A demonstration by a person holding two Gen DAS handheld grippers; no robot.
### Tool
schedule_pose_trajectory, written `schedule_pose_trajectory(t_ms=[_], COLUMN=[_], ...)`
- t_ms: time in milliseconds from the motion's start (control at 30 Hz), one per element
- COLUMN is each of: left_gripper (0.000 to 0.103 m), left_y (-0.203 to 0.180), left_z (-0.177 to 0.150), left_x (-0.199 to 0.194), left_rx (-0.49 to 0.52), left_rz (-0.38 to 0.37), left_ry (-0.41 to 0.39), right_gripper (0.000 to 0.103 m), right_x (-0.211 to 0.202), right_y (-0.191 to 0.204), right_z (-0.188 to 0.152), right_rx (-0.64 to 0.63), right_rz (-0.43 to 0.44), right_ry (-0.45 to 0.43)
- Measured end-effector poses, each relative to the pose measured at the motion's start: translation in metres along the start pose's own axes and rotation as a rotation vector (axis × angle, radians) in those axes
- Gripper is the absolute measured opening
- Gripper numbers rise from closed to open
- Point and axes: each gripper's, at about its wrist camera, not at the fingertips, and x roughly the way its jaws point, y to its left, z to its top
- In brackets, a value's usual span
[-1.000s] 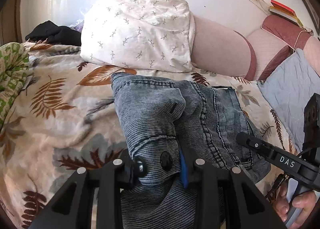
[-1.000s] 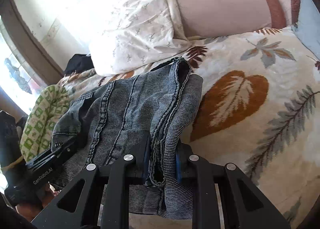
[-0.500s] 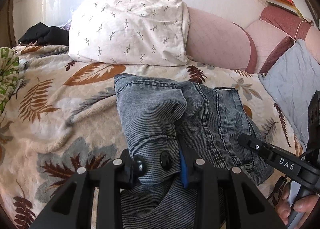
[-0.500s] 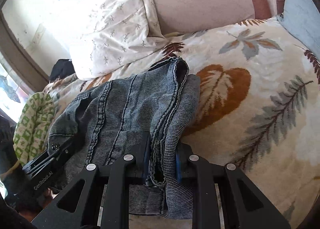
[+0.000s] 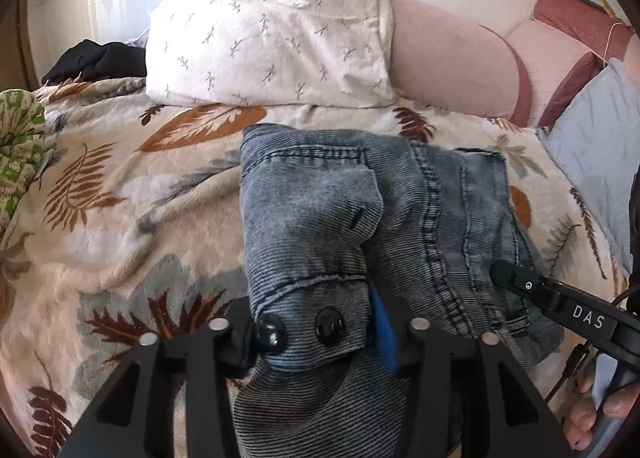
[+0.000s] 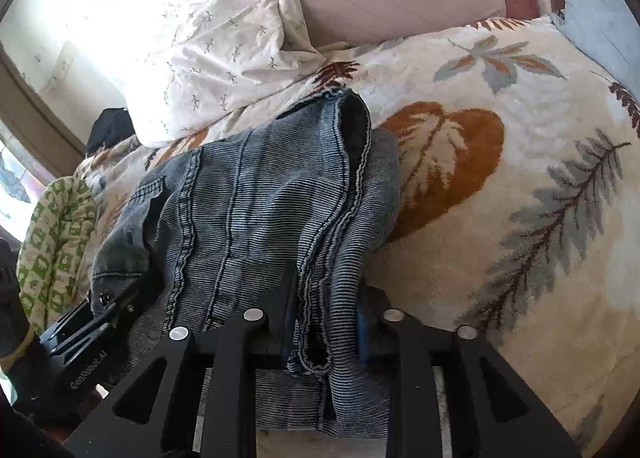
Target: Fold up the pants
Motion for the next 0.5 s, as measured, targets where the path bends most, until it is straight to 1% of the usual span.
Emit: schedule_pose_trajectory(t_ms=[33, 67, 100, 133, 200, 233, 267, 333, 433, 500], left_gripper=[0.070, 0.081, 0.084, 0.085, 0.086, 0.088, 0.089, 0.093, 0.099, 0.099], left_y=[0.000, 0.000, 0.002, 0.004, 0.009, 0.010, 0.010, 0.008, 0.003, 0.002], left_z=[-0.001, -0.001, -0.001, -0.001, -0.001, -0.001, -0.001, -0.001, -0.003, -0.004], left_x=[0.001, 0.001, 0.000, -0.002, -0.009, -0.013, -0.020, -0.035, -0.063, -0.080], left_rx=[0.008, 0.019, 0.023, 0.017, -0.002, -0.002, 0.006, 0.031, 0.083, 0.109], left_rz=[0.022, 0.061, 0.086, 0.082, 0.062, 0.064, 0.069, 0.085, 0.153, 0.175], left_ry=[-0.003, -0.006, -0.009, -0.009, 0.000, 0.000, -0.008, -0.038, -0.102, -0.139], right_gripper=[0.033, 0.037, 0.040, 0.043, 0.044, 0.046, 0.052, 0.055, 0.058, 0.060], right_x=[0.003, 0.005, 0.006, 0.007, 0.004, 0.002, 0.000, -0.007, -0.022, -0.036], right_y=[-0.001, -0.001, 0.000, 0.001, 0.003, 0.004, 0.004, 0.005, 0.009, 0.012], right_z=[-0.001, -0.001, -0.002, -0.002, -0.002, -0.002, -0.001, -0.001, -0.001, -0.003], right_rx=[0.003, -0.002, -0.010, -0.014, -0.021, -0.023, -0.022, -0.021, -0.029, -0.039], right_rz=[-0.008, -0.016, -0.030, -0.041, -0.055, -0.062, -0.064, -0.062, -0.082, -0.083], right_ry=[0.010, 0.015, 0.016, 0.016, 0.013, 0.013, 0.016, 0.009, -0.020, -0.057])
